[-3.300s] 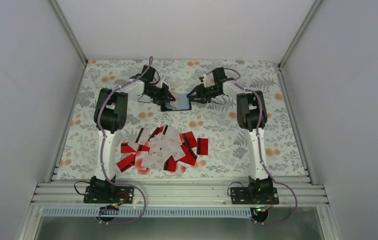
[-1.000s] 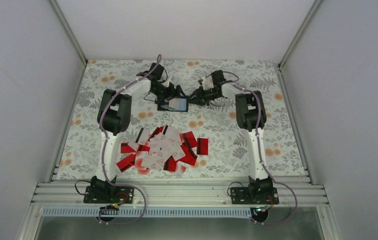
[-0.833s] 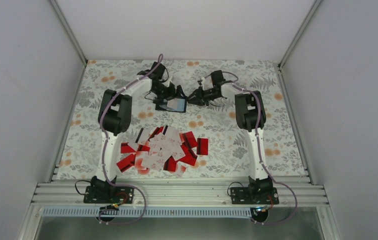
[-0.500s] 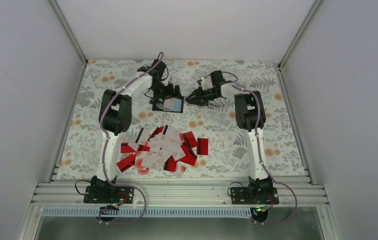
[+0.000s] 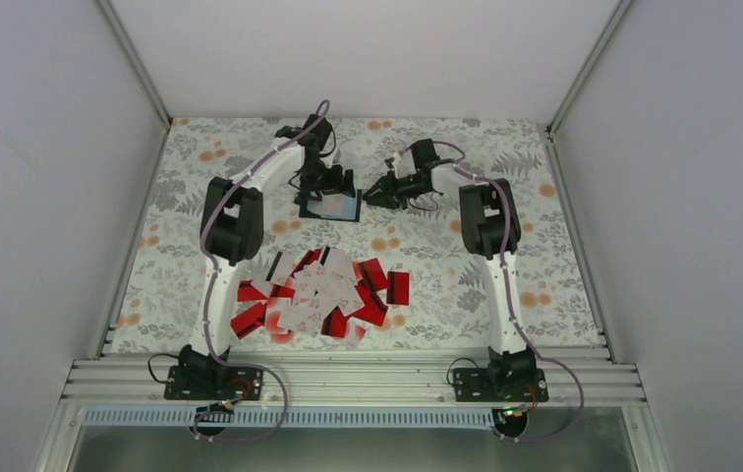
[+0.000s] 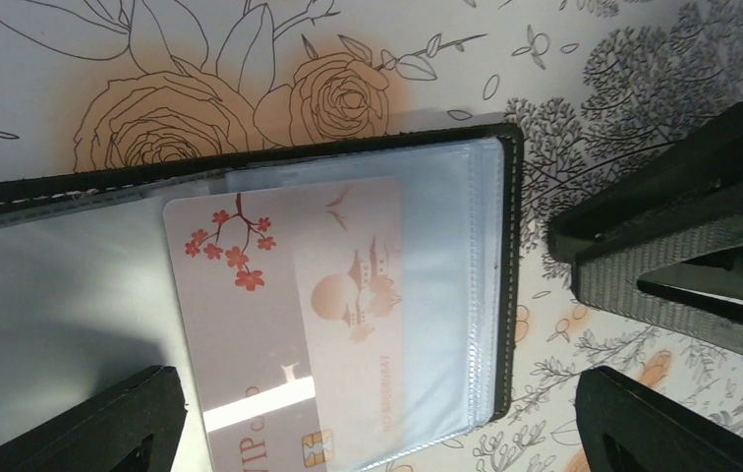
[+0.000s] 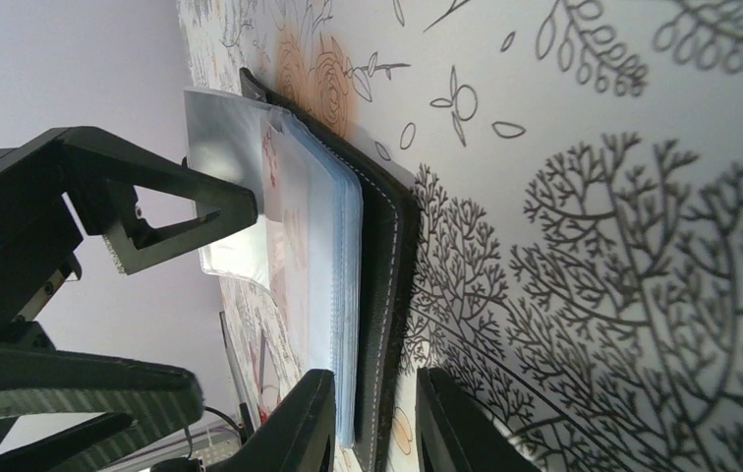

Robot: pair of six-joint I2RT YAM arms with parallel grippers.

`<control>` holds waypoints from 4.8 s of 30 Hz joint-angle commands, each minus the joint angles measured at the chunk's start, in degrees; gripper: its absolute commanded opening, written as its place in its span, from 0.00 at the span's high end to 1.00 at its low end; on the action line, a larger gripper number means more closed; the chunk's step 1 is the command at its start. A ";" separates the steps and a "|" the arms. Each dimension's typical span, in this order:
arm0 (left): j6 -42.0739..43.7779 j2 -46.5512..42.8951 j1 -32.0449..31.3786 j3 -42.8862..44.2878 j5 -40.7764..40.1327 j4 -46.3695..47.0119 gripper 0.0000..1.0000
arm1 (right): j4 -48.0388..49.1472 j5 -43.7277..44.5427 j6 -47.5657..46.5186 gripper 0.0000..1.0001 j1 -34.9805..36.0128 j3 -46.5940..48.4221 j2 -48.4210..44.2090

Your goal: Put the credit cards into the card holder

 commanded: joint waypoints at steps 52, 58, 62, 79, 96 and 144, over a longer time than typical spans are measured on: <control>-20.66 2.19 -3.66 -1.05 5.40 0.16 0.07 | 3.24 3.48 1.06 0.79 3.54 -8.54 0.15; -21.20 2.24 -4.28 -0.36 6.28 1.71 0.06 | 3.41 4.94 0.71 0.79 3.47 -9.18 -0.51; -21.31 2.16 -5.53 -0.34 7.21 2.83 0.07 | 2.45 6.12 -0.15 0.79 3.24 -9.15 -1.27; -18.81 5.95 -8.14 9.14 3.57 -3.82 0.06 | 2.40 10.26 -1.68 0.79 2.81 -11.24 -4.34; -10.25 -4.03 -8.07 1.37 -5.33 -8.65 0.03 | -1.66 9.93 -4.64 0.76 0.87 -13.66 -11.06; 8.05 -7.44 -2.69 -16.02 -6.64 6.53 0.97 | 2.63 2.55 4.81 0.69 4.40 -9.63 -7.78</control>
